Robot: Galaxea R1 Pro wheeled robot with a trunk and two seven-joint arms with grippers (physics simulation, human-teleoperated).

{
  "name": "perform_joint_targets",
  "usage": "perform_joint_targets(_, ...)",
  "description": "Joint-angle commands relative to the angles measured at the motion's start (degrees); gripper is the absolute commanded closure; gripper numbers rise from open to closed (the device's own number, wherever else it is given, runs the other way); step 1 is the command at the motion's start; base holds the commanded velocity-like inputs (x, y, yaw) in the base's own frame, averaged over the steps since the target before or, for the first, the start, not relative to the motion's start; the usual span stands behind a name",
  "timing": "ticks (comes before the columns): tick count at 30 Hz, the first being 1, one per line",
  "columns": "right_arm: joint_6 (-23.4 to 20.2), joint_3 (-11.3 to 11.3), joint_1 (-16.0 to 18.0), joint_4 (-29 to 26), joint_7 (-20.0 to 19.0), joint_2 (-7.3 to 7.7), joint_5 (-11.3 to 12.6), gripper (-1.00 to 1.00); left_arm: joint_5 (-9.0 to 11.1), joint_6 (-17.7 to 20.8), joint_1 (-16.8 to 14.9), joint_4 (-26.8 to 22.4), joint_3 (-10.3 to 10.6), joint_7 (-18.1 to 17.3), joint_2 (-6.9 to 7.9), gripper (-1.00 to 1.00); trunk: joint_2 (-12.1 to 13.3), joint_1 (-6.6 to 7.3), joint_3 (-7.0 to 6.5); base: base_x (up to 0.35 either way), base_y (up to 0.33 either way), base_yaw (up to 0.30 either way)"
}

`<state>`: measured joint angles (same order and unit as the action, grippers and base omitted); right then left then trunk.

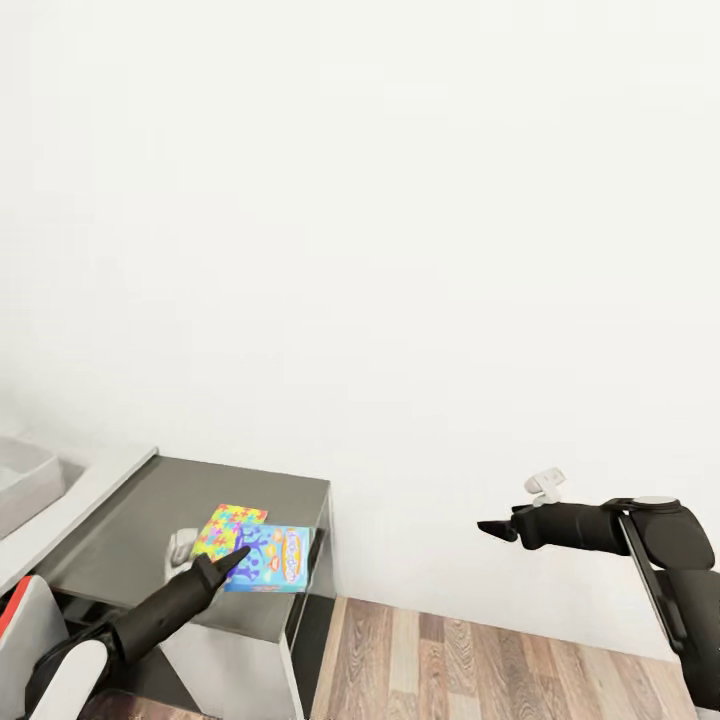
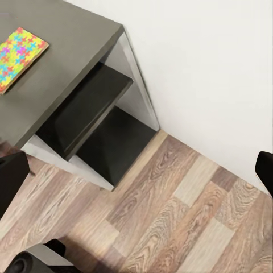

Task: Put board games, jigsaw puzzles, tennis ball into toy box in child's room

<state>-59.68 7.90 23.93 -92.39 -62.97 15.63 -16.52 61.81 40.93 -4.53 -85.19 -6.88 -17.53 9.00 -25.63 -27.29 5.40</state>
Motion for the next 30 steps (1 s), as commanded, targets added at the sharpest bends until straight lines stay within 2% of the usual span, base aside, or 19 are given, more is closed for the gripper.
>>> perform_joint_targets(1,-0.32,0.11,0.41,-0.07,-0.52,-0.04,-0.54,-1.0,0.29,0.63,0.57,-1.16,-0.57,-0.24,0.23,1.0,0.31,0.19,-0.06,0.0,0.0,0.294)
perform_joint_targets(4,-0.32,0.14,0.9,-0.07,-0.46,-0.13,-0.37,-1.0,0.34,0.92,2.69,-3.58,-1.37,-0.51,0.64,1.0,1.51,0.85,-0.59,0.0,0.0,0.157)
perform_joint_targets(7,-0.32,0.05,0.94,-0.07,-0.46,-0.15,-0.24,-1.0,0.33,0.91,3.39,-4.19,-1.55,-0.57,0.78,1.0,2.72,1.51,-1.12,0.0,0.0,0.039)
perform_joint_targets(15,-0.32,-0.37,0.91,-0.16,-0.77,-0.3,-0.1,-1.0,-0.46,0.02,3.74,-3.3,-1.2,0.66,0.27,1.0,2.72,1.51,-1.12,0.0,0.0,0.065)
perform_joint_targets(30,-0.32,-0.43,0.68,-0.16,-0.75,-0.34,-0.09,-1.0,-0.53,-0.82,3.74,-3.05,-0.4,0.68,-0.21,1.0,2.72,1.51,-1.12,0.0,0.0,0.284)
